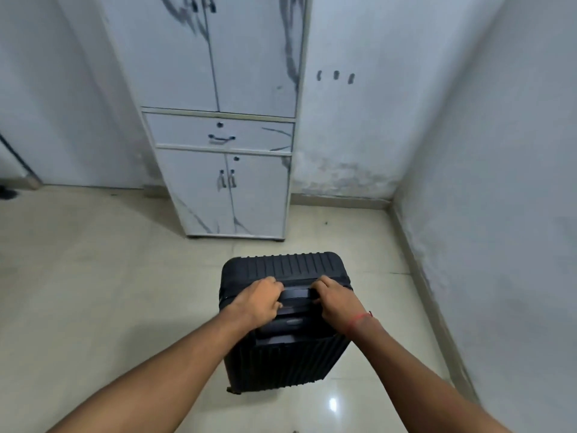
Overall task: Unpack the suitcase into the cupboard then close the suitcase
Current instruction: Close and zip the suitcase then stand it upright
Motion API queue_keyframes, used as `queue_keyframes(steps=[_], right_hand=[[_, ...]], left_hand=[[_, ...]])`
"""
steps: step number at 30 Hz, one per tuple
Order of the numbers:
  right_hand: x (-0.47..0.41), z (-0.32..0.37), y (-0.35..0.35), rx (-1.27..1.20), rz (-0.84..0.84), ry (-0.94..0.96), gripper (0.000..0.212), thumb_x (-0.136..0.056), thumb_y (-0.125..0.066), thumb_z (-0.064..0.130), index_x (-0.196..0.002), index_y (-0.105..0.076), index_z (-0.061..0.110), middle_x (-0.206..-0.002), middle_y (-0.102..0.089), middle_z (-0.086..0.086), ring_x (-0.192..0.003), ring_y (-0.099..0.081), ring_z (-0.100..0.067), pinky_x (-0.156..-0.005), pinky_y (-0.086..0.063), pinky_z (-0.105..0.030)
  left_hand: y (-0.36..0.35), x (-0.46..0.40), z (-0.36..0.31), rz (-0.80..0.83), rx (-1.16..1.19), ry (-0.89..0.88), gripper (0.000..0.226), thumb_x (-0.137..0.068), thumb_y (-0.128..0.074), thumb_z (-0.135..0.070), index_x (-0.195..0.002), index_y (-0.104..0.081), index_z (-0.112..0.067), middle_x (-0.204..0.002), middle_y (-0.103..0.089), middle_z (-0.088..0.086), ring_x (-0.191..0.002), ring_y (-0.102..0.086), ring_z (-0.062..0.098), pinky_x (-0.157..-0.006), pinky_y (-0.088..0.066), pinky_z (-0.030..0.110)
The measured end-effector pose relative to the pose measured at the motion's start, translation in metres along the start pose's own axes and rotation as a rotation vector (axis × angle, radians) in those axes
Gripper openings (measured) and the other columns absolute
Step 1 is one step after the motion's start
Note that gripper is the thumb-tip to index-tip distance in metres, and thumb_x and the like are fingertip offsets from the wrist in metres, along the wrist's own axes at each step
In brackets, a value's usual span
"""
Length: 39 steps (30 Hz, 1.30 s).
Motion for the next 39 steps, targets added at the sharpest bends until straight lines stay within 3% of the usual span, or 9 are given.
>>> queue_keyframes(steps=[10, 19, 28, 39], right_hand=[[-0.070, -0.195, 0.055, 0.006, -0.013, -0.137, 0.026, -0.084, -0.051, 0.006, -0.108, -0.052, 0.015, -0.115, -0.047, -0.001, -0.103, -0.053, -0.024, -0.075, -0.050, -0.040], [-0.191, -0.335, 0.080, -0.019, -0.015, -0.267, 0.026, -0.084, -0.051, 0.004, -0.108, -0.052, 0.014, -0.115, -0.047, -0.002, -0.100, -0.055, -0.026, -0.072, -0.043, -0.033], [-0.294, -0.462, 0.112, -0.076, 0.014, -0.330, 0.032, -0.080, -0.050, 0.004, -0.110, -0.053, 0.015, -0.117, -0.049, -0.002, -0.099, -0.056, -0.026, -0.080, -0.049, -0.035], [-0.453, -0.635, 0.093, -0.113, 0.119, -0.239, 0.027, -0.087, -0.055, 0.014, -0.114, -0.055, 0.018, -0.116, -0.051, 0.003, -0.106, -0.052, -0.019, -0.086, -0.050, -0.035]], left_hand=[[0.004, -0.205, -0.102, 0.099, -0.040, -0.113, 0.026, -0.095, -0.055, -0.028, -0.114, -0.056, -0.011, -0.116, -0.054, 0.006, -0.108, -0.057, 0.024, -0.091, -0.046, 0.033], [0.018, -0.409, -0.127, 0.166, -0.077, -0.225, 0.029, -0.095, -0.056, -0.030, -0.115, -0.055, -0.009, -0.114, -0.055, 0.008, -0.106, -0.058, 0.024, -0.093, -0.047, 0.035], [0.039, -0.584, -0.153, 0.287, -0.199, -0.351, 0.032, -0.092, -0.059, -0.022, -0.120, -0.051, -0.008, -0.118, -0.054, 0.009, -0.103, -0.058, 0.022, -0.092, -0.048, 0.033], [0.006, -0.799, -0.162, 0.403, -0.175, -0.127, 0.039, -0.090, -0.056, 0.000, -0.128, -0.047, -0.007, -0.126, -0.050, 0.012, -0.112, -0.054, 0.027, -0.096, -0.043, 0.033]])
Point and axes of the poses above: each hand's wrist, its own x-axis away from the middle knuckle, its own y-axis out of the back of the hand, z = x × y, the point moved 4 cm from there along -x, towards the middle knuckle
